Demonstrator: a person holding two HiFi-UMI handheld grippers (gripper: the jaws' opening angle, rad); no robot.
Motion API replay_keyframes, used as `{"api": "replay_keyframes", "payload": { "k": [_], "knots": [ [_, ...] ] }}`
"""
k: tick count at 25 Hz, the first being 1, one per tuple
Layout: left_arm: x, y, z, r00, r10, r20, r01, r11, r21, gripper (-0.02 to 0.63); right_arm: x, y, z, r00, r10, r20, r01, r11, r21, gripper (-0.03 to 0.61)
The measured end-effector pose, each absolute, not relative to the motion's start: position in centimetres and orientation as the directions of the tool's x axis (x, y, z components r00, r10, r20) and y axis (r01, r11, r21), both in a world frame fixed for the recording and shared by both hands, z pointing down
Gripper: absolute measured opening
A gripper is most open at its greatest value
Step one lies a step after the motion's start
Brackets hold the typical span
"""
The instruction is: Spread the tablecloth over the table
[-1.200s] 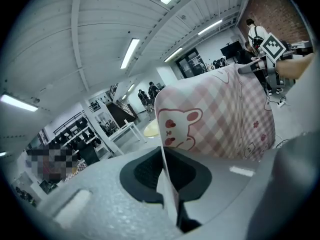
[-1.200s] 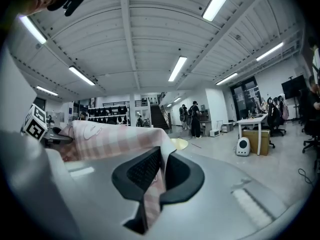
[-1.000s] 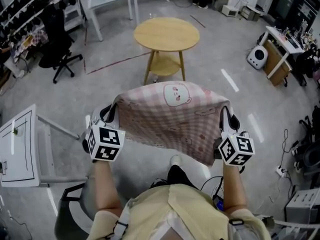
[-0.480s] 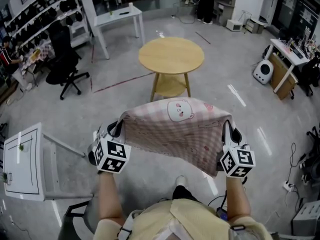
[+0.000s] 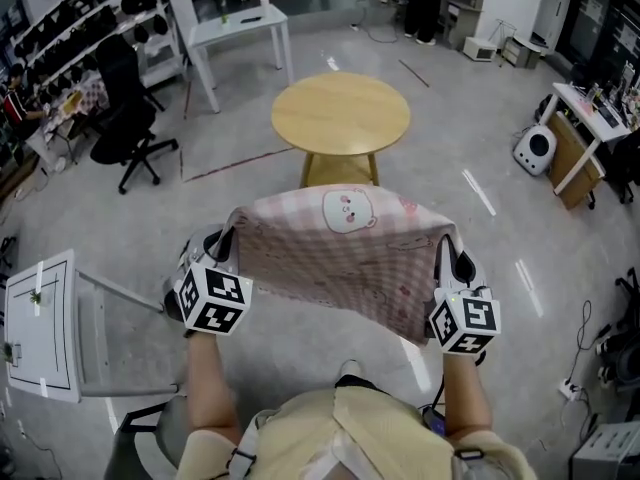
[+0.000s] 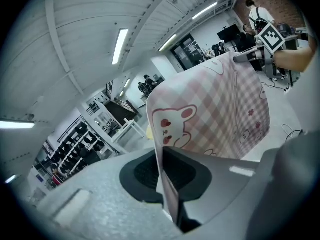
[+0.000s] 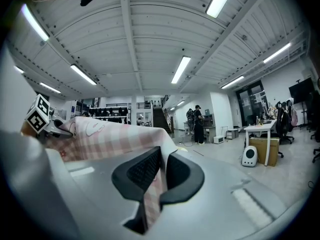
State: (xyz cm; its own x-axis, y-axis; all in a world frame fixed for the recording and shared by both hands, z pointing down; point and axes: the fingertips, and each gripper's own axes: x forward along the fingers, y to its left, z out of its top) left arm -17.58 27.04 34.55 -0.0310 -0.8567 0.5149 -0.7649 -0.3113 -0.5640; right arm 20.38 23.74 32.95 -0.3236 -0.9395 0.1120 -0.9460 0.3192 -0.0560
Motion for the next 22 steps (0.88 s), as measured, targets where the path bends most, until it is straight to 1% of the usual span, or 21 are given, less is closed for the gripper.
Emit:
{"api": "replay_keyframes", "payload": {
  "k": [4,8,14,22],
  "knots": [
    [-16.3,25.0,34.7,-0.069,-0.856,0.512,-0.764,-0.285,-0.579,0.006,21.6,21.3,33.4,-0.338,-0.935,0.109,-0.941,0.331,-0.074,0.008],
    [-15.1,23.2,34.9,-0.074,-0.858,0.508,-0.775,-0.271,-0.571,0.006,22.7,19.2,33.0,-0.344,-0.934,0.098,-0.939,0.339,-0.061,0.008],
    [-15.2,20.0,33.8,-0.093,-0.851,0.516,-0.762,-0.273,-0.588,0.006,22.6,16.7,31.6,-0.337,-0.938,0.080,-0.941,0.332,-0.070,0.008],
    [-14.8,12.1,33.8,-0.072,-0.856,0.512,-0.732,-0.304,-0.610,0.006,23.0,10.7,32.6,-0.303,-0.946,0.116,-0.953,0.300,-0.049,0.008]
  ]
}}
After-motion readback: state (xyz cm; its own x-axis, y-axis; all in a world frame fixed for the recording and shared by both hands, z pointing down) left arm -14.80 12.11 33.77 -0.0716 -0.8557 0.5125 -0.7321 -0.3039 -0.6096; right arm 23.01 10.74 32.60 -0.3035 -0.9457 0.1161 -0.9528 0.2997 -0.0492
